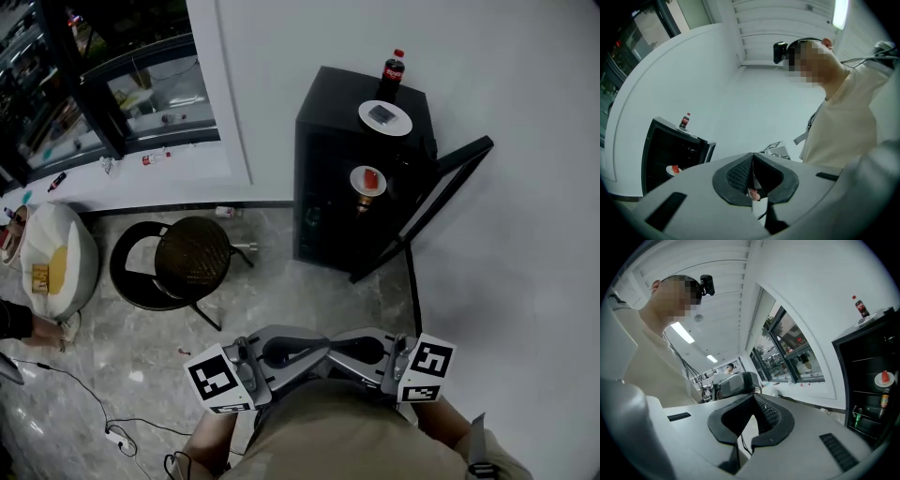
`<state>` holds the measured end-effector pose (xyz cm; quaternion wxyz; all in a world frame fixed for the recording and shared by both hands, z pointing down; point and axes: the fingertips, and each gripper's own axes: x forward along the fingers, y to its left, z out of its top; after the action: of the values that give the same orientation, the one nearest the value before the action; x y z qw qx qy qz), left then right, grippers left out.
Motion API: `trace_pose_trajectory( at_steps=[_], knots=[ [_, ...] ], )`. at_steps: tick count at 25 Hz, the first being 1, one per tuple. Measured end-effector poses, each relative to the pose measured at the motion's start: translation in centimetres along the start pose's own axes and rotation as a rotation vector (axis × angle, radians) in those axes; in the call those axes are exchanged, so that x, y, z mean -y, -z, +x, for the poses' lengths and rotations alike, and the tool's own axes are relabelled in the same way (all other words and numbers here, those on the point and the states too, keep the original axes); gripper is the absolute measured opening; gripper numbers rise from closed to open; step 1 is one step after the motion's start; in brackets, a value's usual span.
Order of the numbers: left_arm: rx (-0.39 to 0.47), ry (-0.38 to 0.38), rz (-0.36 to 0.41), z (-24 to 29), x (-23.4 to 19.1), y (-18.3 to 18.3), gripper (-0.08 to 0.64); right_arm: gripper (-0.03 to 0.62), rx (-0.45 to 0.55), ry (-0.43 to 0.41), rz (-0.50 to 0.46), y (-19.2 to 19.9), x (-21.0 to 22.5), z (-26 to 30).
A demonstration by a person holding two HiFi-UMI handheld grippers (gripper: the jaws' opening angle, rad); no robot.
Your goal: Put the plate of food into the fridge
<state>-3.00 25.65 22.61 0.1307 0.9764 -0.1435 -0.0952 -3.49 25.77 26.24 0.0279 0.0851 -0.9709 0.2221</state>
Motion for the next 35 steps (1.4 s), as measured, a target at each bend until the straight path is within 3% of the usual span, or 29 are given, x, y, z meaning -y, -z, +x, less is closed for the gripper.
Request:
trace_pose_trajectory(
  at_steps=[4,12,15,24,29,35],
  knots=[
    [-0.025,-0.013,0.013,3.3,-1.4,0.0,0.009,0.020,0.004,0.033,0.007,-0.7,2.8,-2.1],
    [-0.084,-0.041,0.049,9.8,-3.4,-0.1,0.009,0.020,0.035,-0.019,0.035,-2.7,6.9,-6.2],
    [-0.107,-0.076,0.036,11.4,-3.9,-0.2,0.009,0.020,0.041,-0.034,0.034,-3.2,7.9,-7.6],
    [-0.151,-0.150,0.098,16.2,-6.3,-0.1,0.009,0.020,0.018,-0.039,-0.025,-4.0,11.5,-11.7],
    [-0.168,-0.161,0.158,18.6,-7.5,-0.6,0.009,0.020,0.021,-0.031,-0.035,-4.6,13.2,-13.7],
    [-0.190,-0.171,0.174,20.4,-8.7,-0.8,0.009,0.020,0.038,-0.005,-0.003,-4.7,15.2,-15.5]
  ],
)
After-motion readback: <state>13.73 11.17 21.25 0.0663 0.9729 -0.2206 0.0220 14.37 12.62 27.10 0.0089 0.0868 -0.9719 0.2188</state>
